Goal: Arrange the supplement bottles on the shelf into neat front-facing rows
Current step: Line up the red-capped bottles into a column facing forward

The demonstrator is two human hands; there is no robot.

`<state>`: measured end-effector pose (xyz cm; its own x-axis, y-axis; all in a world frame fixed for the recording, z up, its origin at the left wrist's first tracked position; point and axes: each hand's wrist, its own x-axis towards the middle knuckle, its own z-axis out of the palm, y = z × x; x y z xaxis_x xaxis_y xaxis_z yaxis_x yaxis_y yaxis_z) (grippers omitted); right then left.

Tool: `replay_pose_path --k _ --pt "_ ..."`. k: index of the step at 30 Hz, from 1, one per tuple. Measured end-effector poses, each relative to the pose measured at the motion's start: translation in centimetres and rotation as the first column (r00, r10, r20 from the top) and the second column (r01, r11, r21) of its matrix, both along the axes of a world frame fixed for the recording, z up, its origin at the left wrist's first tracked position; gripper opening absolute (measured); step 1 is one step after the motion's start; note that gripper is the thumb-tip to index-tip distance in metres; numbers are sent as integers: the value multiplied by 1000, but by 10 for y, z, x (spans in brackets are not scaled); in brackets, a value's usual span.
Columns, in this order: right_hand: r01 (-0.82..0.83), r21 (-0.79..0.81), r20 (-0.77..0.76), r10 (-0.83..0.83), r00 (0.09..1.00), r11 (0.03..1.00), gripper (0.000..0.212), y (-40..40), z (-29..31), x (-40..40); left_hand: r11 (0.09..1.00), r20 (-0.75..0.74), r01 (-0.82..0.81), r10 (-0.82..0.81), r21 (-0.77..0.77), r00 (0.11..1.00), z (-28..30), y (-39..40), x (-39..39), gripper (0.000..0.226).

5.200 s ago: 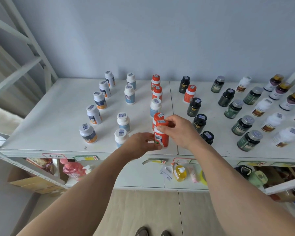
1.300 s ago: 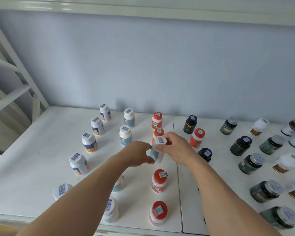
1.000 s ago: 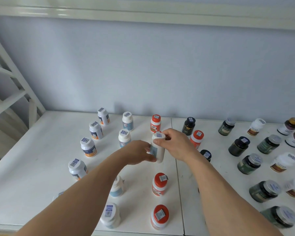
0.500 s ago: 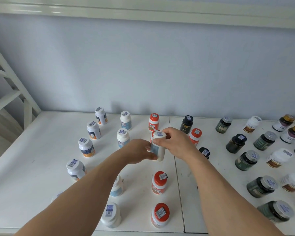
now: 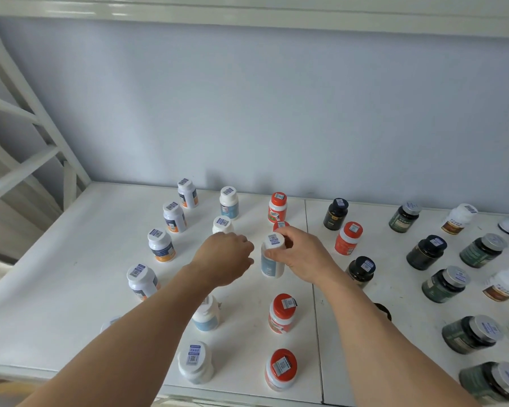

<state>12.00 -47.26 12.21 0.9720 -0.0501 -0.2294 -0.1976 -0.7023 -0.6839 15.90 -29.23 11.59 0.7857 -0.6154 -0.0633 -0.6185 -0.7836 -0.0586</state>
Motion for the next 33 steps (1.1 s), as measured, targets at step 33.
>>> replay_pose_path --k 33 --pt "100 66 -89 -93 992 993 59 135 -23 7 979 104 127 -111 -162 988 -7 128 38 35"
